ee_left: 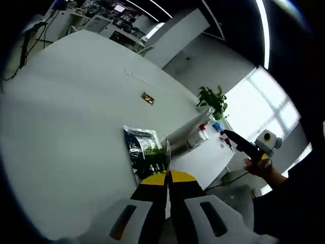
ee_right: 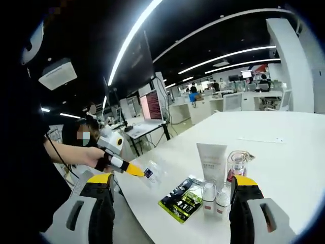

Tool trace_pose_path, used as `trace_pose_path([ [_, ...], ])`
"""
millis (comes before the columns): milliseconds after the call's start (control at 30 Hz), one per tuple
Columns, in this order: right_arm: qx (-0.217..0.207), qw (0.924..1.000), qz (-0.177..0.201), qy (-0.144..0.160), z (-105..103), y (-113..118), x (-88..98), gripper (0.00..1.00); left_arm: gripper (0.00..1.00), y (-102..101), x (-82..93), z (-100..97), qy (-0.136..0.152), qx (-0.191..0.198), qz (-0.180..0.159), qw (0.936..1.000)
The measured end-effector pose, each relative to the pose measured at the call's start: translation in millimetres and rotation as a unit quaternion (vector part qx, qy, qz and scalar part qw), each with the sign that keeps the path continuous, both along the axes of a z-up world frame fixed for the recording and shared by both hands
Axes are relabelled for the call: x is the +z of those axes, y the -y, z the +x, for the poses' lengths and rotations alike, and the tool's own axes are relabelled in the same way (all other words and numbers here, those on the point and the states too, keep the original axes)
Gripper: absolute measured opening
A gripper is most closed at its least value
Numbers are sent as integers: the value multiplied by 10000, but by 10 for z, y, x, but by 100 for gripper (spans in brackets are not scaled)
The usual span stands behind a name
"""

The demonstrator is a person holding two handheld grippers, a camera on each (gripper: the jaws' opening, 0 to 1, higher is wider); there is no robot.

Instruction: Arrange the skincare products in the storage area until every visible bottle or jar stands upright without overlapping.

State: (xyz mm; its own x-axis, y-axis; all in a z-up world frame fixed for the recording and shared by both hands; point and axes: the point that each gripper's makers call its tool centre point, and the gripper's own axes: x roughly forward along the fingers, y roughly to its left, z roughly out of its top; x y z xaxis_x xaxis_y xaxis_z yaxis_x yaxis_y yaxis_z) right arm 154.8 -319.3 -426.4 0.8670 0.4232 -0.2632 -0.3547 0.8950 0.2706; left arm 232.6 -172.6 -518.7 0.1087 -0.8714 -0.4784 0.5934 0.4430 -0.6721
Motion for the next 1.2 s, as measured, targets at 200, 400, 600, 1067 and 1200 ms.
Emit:
trace_pose_path([
  [200,-55,10000,37,-58,17,15,-40,99,0,-22,-227,74,34,18,310,9995],
  [400,-85,9999,40,-127,26,37,-91,99,0,-76,-425,193,-73,109,432,9990],
  [600,-159,9997,78,-189,26,78,-133,99,0,-123,-539,249,-146,162,531,9984],
  [1067,-231,9994,82,-253,42,109,-176,99,0,-198,-777,271,-282,292,871,9954],
  [1200,-244,9993,93,-274,38,98,-183,99,0,-224,-802,243,-174,267,1129,9931],
])
